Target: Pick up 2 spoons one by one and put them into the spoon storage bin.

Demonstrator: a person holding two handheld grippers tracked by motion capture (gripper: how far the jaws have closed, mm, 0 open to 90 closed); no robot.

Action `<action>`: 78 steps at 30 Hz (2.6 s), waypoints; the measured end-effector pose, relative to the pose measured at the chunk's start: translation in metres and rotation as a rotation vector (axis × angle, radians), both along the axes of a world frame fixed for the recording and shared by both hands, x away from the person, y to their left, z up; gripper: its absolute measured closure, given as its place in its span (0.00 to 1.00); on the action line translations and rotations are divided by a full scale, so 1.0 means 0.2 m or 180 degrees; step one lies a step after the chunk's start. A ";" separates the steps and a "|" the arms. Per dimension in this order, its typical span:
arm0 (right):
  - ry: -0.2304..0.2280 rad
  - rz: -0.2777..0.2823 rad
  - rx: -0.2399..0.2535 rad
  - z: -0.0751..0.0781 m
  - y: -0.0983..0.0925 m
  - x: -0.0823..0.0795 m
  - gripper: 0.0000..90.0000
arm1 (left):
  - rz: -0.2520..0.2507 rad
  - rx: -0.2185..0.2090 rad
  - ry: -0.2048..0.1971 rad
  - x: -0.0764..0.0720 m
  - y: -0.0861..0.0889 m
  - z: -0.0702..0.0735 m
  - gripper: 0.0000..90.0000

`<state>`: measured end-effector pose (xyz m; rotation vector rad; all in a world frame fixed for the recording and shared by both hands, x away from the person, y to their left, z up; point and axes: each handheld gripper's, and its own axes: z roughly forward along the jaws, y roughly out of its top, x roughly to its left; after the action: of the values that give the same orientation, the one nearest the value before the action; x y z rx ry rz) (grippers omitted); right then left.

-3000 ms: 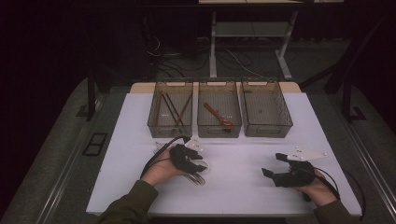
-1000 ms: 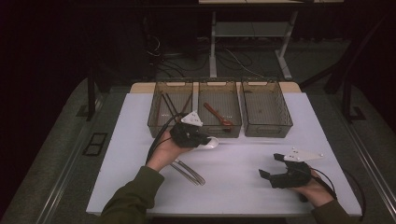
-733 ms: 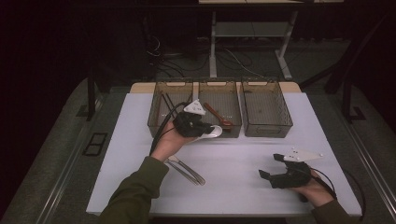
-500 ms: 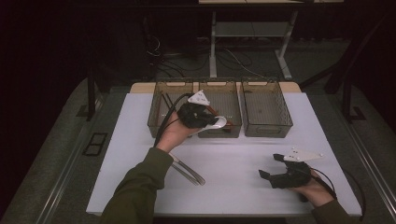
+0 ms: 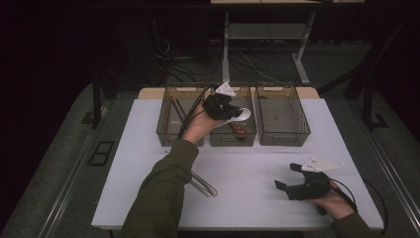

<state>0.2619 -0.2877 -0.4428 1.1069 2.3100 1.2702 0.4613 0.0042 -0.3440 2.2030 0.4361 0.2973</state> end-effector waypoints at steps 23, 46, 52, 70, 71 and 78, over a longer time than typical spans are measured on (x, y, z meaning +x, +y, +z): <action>-0.0024 0.0022 -0.0016 0.00 0.00 0.00 0.13 | 0.0134 0.0291 0.0383 0.06 -0.13 -0.20 0.76; -0.0014 0.0037 -0.0037 0.00 0.01 0.00 0.13 | 0.0104 -0.0177 0.0399 -0.13 0.03 -0.11 0.36; -0.0012 0.0032 -0.0042 -0.01 0.01 0.00 0.13 | 0.0112 -0.0235 0.0365 -0.21 0.09 -0.10 0.30; -0.0013 0.0029 -0.0047 0.00 0.01 0.00 0.13 | 0.0120 -0.0168 0.0323 -0.51 0.28 -0.23 0.26; 0.0035 0.0016 -0.0037 0.00 0.01 -0.01 0.13 | 0.0120 -0.0170 0.0325 -0.53 0.29 -0.24 0.27; -0.0025 0.0005 -0.0057 0.00 0.00 0.00 0.13 | 0.0168 -0.0092 0.0312 -0.64 0.39 -0.29 0.40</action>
<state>0.2611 -0.2883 -0.4433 1.0926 2.3125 1.2497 0.3327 0.0830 -0.4016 2.1867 0.5499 0.2106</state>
